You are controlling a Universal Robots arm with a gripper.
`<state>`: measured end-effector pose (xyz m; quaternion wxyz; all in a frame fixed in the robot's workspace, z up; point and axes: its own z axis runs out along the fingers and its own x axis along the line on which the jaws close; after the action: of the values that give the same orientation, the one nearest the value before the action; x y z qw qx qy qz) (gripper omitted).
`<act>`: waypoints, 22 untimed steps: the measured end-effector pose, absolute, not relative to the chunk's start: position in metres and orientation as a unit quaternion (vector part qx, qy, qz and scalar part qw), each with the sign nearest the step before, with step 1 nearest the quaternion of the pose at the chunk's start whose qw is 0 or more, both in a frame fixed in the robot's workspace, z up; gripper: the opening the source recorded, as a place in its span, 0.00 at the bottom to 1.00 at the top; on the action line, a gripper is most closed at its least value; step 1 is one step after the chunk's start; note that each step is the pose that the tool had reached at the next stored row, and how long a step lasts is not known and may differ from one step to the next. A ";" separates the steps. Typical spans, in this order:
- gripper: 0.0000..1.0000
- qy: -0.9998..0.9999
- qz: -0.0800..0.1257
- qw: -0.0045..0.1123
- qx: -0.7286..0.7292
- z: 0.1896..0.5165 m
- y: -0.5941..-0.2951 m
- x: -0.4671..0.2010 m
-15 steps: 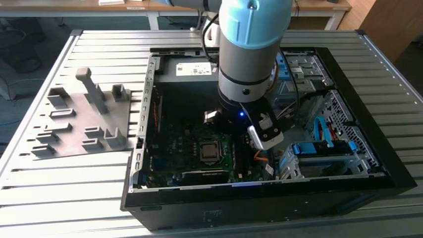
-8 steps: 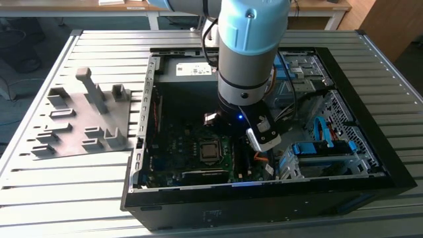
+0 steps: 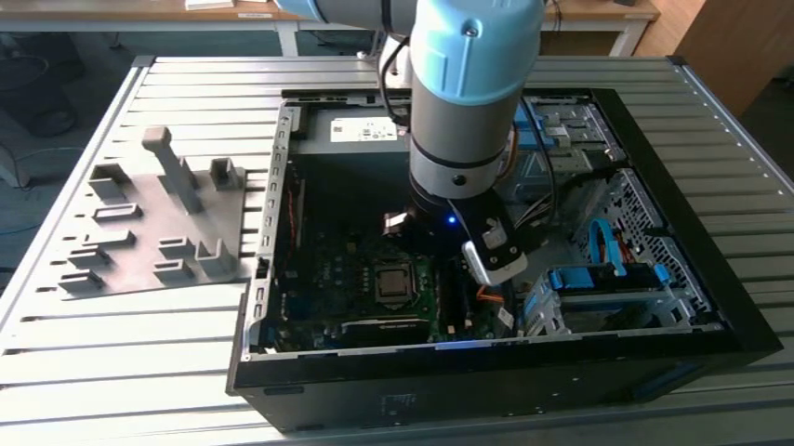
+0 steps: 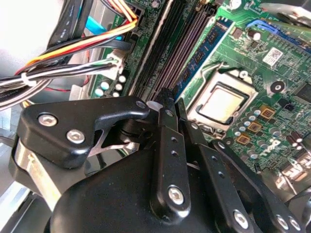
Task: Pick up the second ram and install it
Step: 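Insert the second ram into the second slot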
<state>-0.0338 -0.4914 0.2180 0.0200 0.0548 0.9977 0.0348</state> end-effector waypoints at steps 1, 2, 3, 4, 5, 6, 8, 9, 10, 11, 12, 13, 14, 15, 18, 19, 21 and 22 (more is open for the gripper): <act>0.14 0.998 0.035 0.020 0.055 0.218 -0.491 -0.034; 0.14 0.998 0.035 0.020 0.056 0.217 -0.491 -0.034; 0.14 0.998 0.035 0.020 0.056 0.217 -0.491 -0.034; 0.14 0.998 0.034 0.020 0.056 0.216 -0.491 -0.034; 0.14 0.998 0.034 0.020 0.056 0.216 -0.491 -0.034; 0.14 0.998 0.034 0.020 0.056 0.216 -0.491 -0.034; 0.14 0.998 0.034 0.020 0.056 0.215 -0.491 -0.033; 0.14 0.998 0.033 0.020 0.056 0.215 -0.491 -0.033; 0.14 0.998 0.033 0.020 0.056 0.214 -0.491 -0.033; 0.14 0.998 0.033 0.020 0.056 0.214 -0.491 -0.033; 0.14 0.998 0.033 0.020 0.056 0.213 -0.490 -0.033; 0.14 0.998 0.033 0.020 0.056 0.213 -0.490 -0.033; 0.14 0.998 0.032 0.020 0.055 0.212 -0.489 -0.033; 0.14 0.998 0.031 0.020 0.056 0.212 -0.489 -0.033; 0.14 0.998 0.030 0.020 0.055 0.210 -0.487 -0.033; 0.14 0.998 0.030 0.020 0.055 0.210 -0.487 -0.032; 0.14 0.998 0.030 0.020 0.054 0.210 -0.487 -0.033; 0.14 0.998 0.030 0.020 0.054 0.210 -0.487 -0.033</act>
<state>-0.0326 -0.4869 0.2102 0.0202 0.0537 0.9979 0.0299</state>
